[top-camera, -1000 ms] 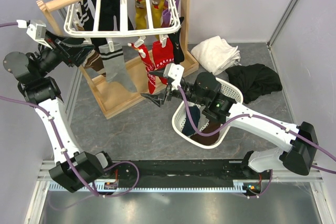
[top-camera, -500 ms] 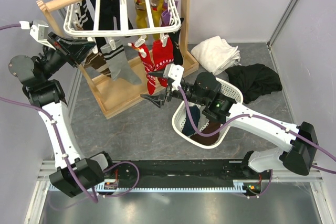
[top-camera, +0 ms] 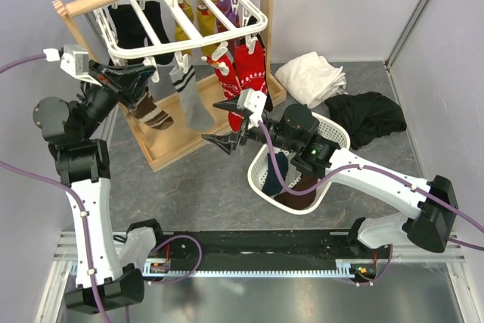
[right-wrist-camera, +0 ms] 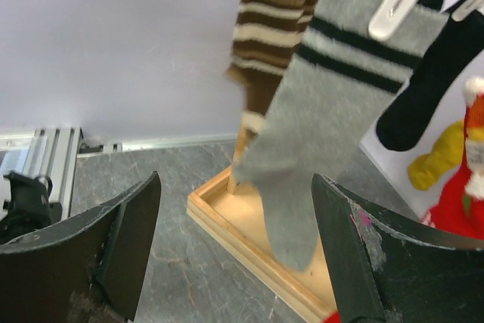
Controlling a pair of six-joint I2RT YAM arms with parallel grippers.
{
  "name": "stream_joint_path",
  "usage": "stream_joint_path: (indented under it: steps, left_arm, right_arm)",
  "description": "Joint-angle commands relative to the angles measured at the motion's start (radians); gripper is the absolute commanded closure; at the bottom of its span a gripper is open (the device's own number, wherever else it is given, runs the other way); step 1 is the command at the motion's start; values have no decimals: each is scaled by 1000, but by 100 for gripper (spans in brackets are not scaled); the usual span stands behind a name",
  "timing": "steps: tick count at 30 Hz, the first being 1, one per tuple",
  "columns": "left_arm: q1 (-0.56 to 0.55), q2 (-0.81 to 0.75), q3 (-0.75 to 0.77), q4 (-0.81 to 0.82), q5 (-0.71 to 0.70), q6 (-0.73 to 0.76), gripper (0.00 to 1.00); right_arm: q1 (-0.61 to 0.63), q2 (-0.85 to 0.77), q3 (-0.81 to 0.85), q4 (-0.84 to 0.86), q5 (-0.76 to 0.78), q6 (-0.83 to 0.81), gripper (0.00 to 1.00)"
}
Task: Clip the socks to the hanger
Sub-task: Open the clamp at the hanger.
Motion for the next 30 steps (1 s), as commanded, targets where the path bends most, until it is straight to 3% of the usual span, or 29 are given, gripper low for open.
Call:
stream_joint_path:
  steps: [1,7,15,19,30]
  left_arm:
    - [-82,-35,-39,-76,-171,91,98]
    - [-181,-32,-75,-108,-249,93,98]
    - [-244,-13,-67,-119,-341,57,98]
    - [-294,-10,-47,-153,-383,31,98]
    - [-325,4,-17,-208,-431,24,98]
  right_arm:
    - [1,20,67,131,42,67,12]
    - [1,109,160,219,118,191,13]
    - [3,230,283,263,210,191,19]
    - [30,290,323,248,253,72,22]
    - [137,380,357,322,576,-302,30]
